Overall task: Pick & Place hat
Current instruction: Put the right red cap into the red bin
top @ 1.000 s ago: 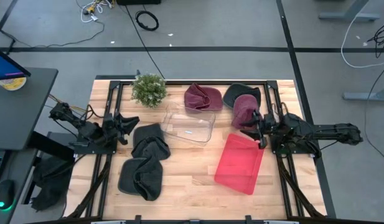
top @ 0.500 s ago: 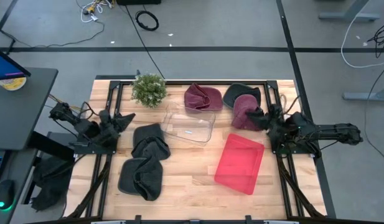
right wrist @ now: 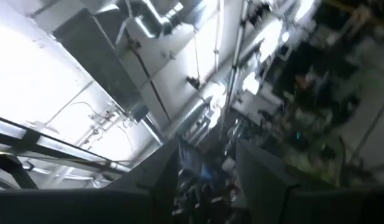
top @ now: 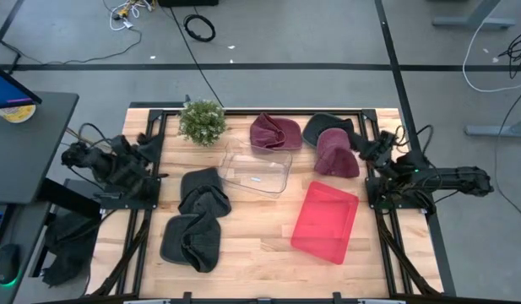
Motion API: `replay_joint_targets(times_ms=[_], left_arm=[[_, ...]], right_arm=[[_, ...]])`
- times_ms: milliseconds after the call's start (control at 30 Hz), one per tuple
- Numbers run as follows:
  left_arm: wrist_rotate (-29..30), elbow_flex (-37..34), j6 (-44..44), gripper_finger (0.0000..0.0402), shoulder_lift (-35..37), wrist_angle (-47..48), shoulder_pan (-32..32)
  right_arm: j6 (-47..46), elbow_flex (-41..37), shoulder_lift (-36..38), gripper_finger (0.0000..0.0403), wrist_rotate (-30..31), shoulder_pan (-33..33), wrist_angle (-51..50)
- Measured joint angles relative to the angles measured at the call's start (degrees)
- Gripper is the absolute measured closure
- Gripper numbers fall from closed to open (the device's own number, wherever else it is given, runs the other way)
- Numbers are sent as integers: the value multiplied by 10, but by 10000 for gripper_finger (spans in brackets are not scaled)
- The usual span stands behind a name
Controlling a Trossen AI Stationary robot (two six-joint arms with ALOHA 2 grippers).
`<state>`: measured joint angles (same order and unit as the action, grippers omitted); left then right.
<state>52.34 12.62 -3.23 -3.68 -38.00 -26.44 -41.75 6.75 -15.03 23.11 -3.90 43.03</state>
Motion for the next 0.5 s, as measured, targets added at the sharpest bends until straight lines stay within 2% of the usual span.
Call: replay_joint_targets(times_ms=[133,233,367,433,500], left_arm=[[-26,65,-67,257,-50,12,17],[-22,121,-110,231,-102,48,20],[61,191,-137,202,-179,98,20],[109,226,-143,190,-213,98,20],[130,258,-164,180,-236,107,20]], right_arm=[[103,98,-60,238,-9,0,-27],[139,177,-114,238,-29,0,-105],[142,268,-191,231,-84,0,-197],[142,303,-227,219,-98,0,-217],[154,336,-264,202,-104,0,-235]])
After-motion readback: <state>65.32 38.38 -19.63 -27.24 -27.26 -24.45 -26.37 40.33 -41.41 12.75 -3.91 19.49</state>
